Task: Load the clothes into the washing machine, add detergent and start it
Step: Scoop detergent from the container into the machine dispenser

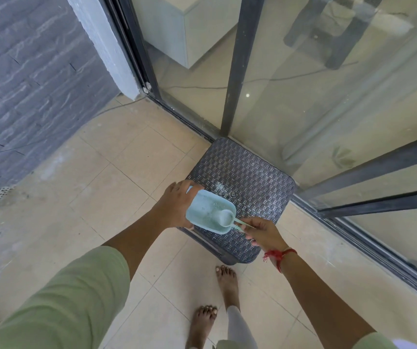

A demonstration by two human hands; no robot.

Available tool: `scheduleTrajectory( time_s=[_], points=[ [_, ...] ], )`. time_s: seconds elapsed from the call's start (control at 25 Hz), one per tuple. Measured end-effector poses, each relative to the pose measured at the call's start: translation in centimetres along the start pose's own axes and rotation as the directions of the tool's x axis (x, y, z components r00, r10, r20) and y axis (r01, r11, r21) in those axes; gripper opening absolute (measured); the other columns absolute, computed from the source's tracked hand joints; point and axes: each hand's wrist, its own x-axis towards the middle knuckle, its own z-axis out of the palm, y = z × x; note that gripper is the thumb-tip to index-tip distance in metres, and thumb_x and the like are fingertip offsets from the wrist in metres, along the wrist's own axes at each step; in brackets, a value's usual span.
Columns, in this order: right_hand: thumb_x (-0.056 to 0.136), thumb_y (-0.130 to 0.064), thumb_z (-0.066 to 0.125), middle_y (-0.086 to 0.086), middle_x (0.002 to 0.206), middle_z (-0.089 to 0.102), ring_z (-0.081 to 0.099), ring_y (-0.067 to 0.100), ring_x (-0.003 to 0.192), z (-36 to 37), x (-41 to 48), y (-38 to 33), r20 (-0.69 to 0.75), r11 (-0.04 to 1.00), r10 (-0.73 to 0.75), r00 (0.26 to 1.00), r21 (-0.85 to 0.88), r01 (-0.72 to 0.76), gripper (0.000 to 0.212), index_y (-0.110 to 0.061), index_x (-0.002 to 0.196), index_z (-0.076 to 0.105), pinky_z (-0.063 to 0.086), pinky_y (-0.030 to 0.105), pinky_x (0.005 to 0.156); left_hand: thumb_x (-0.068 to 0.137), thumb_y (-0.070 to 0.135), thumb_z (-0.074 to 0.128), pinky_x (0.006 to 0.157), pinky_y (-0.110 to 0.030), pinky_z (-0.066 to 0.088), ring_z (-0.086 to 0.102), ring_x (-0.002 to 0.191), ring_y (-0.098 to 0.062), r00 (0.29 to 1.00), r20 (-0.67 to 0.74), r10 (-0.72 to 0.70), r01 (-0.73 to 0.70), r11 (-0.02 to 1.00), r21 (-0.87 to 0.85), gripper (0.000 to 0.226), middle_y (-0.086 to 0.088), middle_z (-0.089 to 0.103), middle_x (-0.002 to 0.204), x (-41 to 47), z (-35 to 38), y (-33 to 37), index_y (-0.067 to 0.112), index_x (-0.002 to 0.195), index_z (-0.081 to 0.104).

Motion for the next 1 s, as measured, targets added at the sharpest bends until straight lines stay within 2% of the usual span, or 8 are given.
scheduleTrajectory(
  time_s=[0.12, 0.32, 0.48, 0.64, 0.72, 0.8, 0.88, 1.0],
  points=[
    [0.088, -0.007, 0.061, -0.002, 0.073, 0.063, 0.051, 0.009, 0.061, 0.7, -1.4, 0.8, -0.054, 0.974, -0.005, 0.999, 0.224, 0.017, 0.013, -0.017, 0.091, 0.069, 0.044, 0.016, 0.053, 0.051, 0.043, 0.087, 0.109, -0.044, 0.029, 0.032, 0.133, -0.026, 0.996, -0.014, -0.084, 0.084, 0.996, -0.004, 0.111, -0.007, 0.029, 0.143, 0.0, 1.7, 0.7, 0.021, 0.141, 0.026],
    [0.088, -0.002, 0.057, -0.005, 0.061, 0.062, 0.051, 0.006, 0.051, 1.0, -7.1, 0.4, -0.061, 0.862, -0.014, 0.998, 0.505, 0.043, 0.016, -0.013, 0.090, 0.068, 0.044, 0.016, 0.050, 0.056, 0.049, 0.084, 0.114, -0.052, 0.013, 0.000, 0.144, -0.034, 0.989, 0.049, -0.138, 0.135, 0.989, 0.057, 0.132, -0.012, 0.003, 0.156, -2.4, -0.6, 2.6, 0.017, 0.149, -0.003],
    [0.086, -0.002, 0.056, -0.001, 0.063, 0.060, 0.053, 0.007, 0.050, -1.0, -17.0, -0.1, -0.100, 0.623, -0.034, 0.994, 0.776, 0.099, 0.015, -0.007, 0.095, 0.066, 0.046, 0.019, 0.050, 0.067, 0.026, 0.081, 0.107, -0.057, 0.032, 0.019, 0.141, -0.037, 0.975, -0.193, -0.113, 0.068, 0.971, -0.228, 0.102, -0.016, 0.025, 0.150, -7.0, -5.5, 8.0, 0.011, 0.147, 0.019],
    [0.080, -0.010, 0.058, -0.003, 0.073, 0.064, 0.053, 0.005, 0.050, -5.3, -30.2, 0.7, -0.292, 0.411, -0.054, 0.955, 0.865, 0.288, 0.013, -0.013, 0.090, 0.066, 0.049, 0.018, 0.052, 0.073, 0.018, 0.073, 0.105, -0.050, 0.039, 0.034, 0.134, -0.034, 0.934, -0.356, 0.012, -0.175, 0.886, -0.430, 0.076, -0.014, 0.039, 0.142, -11.3, -8.3, 19.9, 0.012, 0.139, 0.035],
    [0.077, -0.013, 0.058, -0.004, 0.075, 0.067, 0.054, 0.005, 0.051, -7.9, -36.8, 2.4, -0.437, 0.288, -0.044, 0.898, 0.855, 0.430, 0.013, -0.016, 0.087, 0.065, 0.050, 0.018, 0.053, 0.076, 0.027, 0.059, 0.109, -0.042, 0.033, 0.033, 0.134, -0.028, 0.916, -0.372, 0.149, -0.329, 0.810, -0.486, 0.066, -0.011, 0.039, 0.140, -12.8, -9.1, 27.2, 0.017, 0.136, 0.035],
    [0.072, -0.018, 0.065, -0.004, 0.078, 0.068, 0.056, 0.005, 0.054, -10.5, -43.9, 5.3, -0.595, 0.208, -0.024, 0.803, 0.783, 0.586, 0.009, -0.020, 0.080, 0.067, 0.052, 0.019, 0.057, 0.076, 0.031, 0.053, 0.113, -0.022, 0.019, 0.028, 0.134, -0.019, 0.861, -0.399, 0.314, -0.489, 0.728, -0.481, 0.063, -0.011, 0.041, 0.139, -14.1, -9.9, 35.0, 0.018, 0.135, 0.036],
    [0.059, -0.026, 0.080, -0.005, 0.080, 0.068, 0.057, 0.005, 0.056, -12.4, -50.4, 8.6, -0.725, 0.164, 0.012, 0.689, 0.681, 0.714, 0.019, -0.022, 0.076, 0.070, 0.052, 0.020, 0.060, 0.079, 0.033, 0.052, 0.108, -0.007, 0.007, 0.021, 0.135, -0.011, 0.782, -0.386, 0.489, -0.622, 0.645, -0.443, 0.062, -0.008, 0.039, 0.141, -15.5, -10.3, 41.9, 0.015, 0.137, 0.040],
    [0.068, -0.024, 0.070, -0.006, 0.082, 0.067, 0.056, 0.006, 0.058, -14.3, -59.8, 15.2, -0.841, 0.097, 0.163, 0.515, 0.533, 0.840, 0.011, -0.023, 0.078, 0.066, 0.053, 0.019, 0.061, 0.082, 0.046, 0.042, 0.111, -0.014, 0.010, 0.012, 0.140, -0.005, 0.610, -0.360, 0.705, -0.788, 0.496, -0.364, 0.065, -0.001, 0.033, 0.146, -17.8, -9.2, 51.9, 0.016, 0.139, 0.039]
  ],
)
